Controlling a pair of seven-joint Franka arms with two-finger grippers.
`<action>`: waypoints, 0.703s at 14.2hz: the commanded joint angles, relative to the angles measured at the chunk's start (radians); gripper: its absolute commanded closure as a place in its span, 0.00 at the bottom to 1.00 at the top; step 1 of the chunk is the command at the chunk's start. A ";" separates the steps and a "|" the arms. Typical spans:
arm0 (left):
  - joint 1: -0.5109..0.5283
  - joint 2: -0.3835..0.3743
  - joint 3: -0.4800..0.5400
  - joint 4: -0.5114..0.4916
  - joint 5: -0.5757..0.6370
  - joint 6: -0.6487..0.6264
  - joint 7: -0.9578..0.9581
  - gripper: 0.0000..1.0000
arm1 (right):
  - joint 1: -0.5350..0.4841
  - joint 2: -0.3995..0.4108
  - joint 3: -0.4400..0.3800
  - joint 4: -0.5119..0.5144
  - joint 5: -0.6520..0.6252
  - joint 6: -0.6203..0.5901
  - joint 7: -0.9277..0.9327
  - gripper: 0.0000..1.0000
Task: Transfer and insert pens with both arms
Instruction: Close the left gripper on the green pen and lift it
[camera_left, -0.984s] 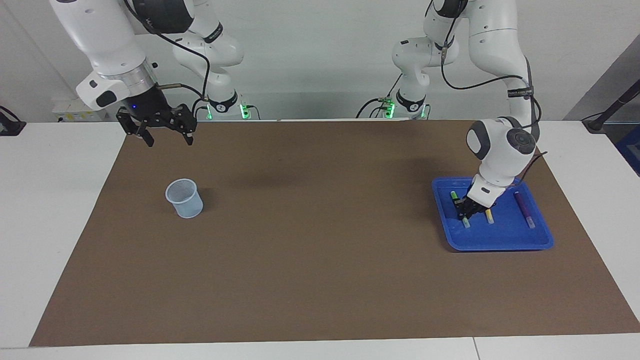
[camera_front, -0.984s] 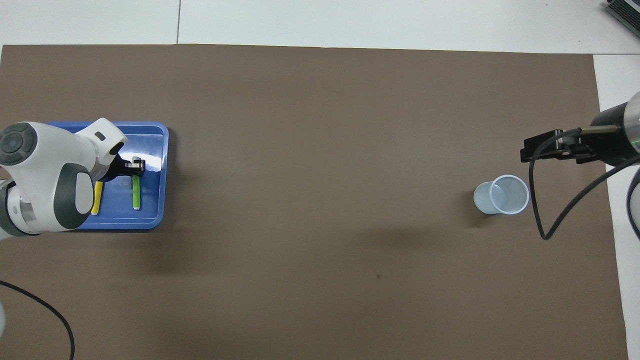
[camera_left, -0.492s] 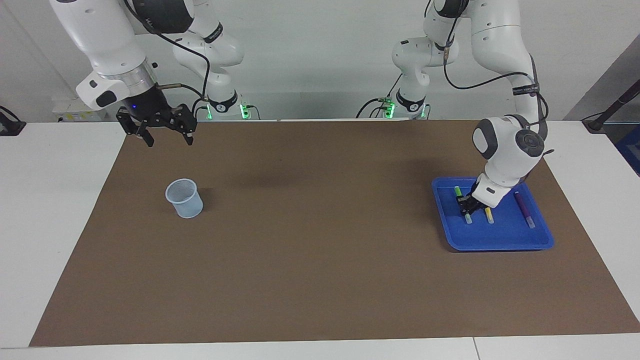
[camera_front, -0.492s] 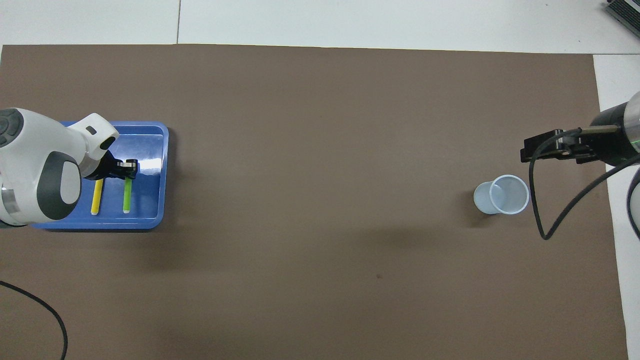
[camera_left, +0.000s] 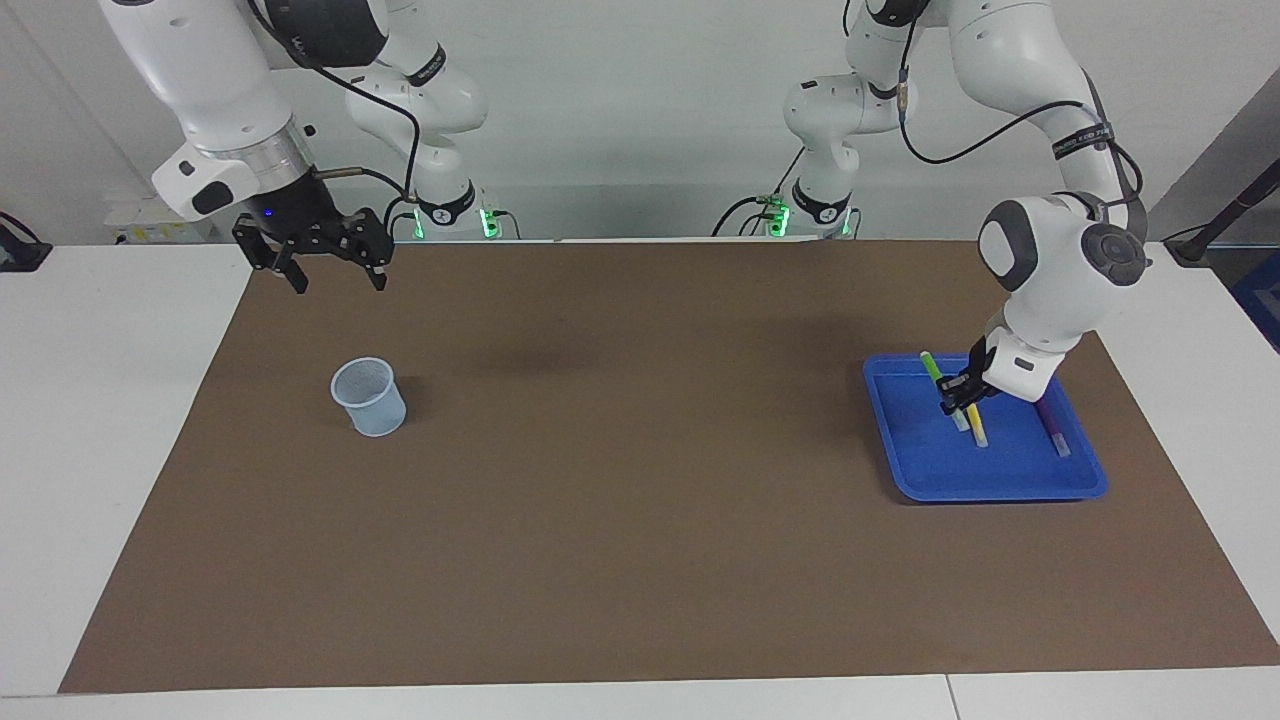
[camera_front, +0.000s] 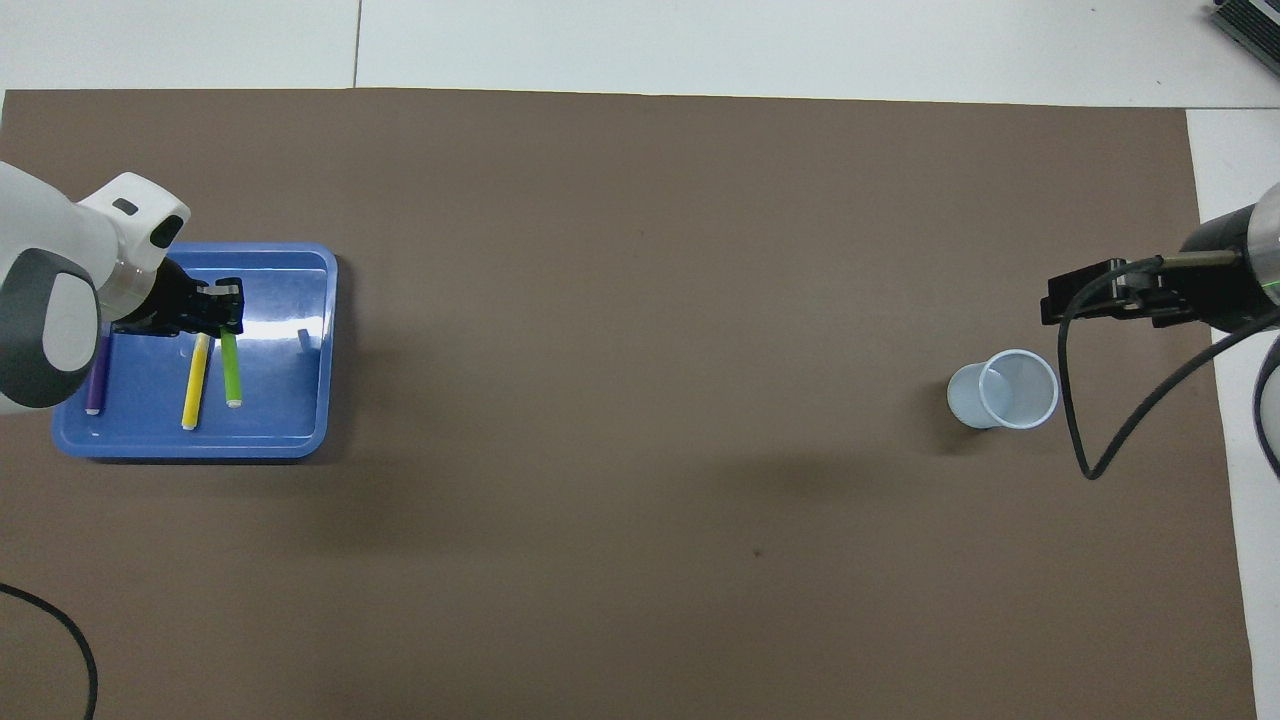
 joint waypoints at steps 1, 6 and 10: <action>-0.012 -0.033 -0.007 0.071 -0.012 -0.109 -0.168 1.00 | -0.009 -0.014 0.003 -0.009 0.017 -0.007 -0.011 0.00; -0.015 -0.085 -0.014 0.151 -0.150 -0.198 -0.464 1.00 | -0.009 -0.014 0.003 -0.009 0.017 -0.007 -0.011 0.00; -0.020 -0.177 -0.035 0.139 -0.215 -0.212 -0.741 1.00 | -0.007 -0.014 0.003 -0.009 0.017 -0.007 -0.011 0.00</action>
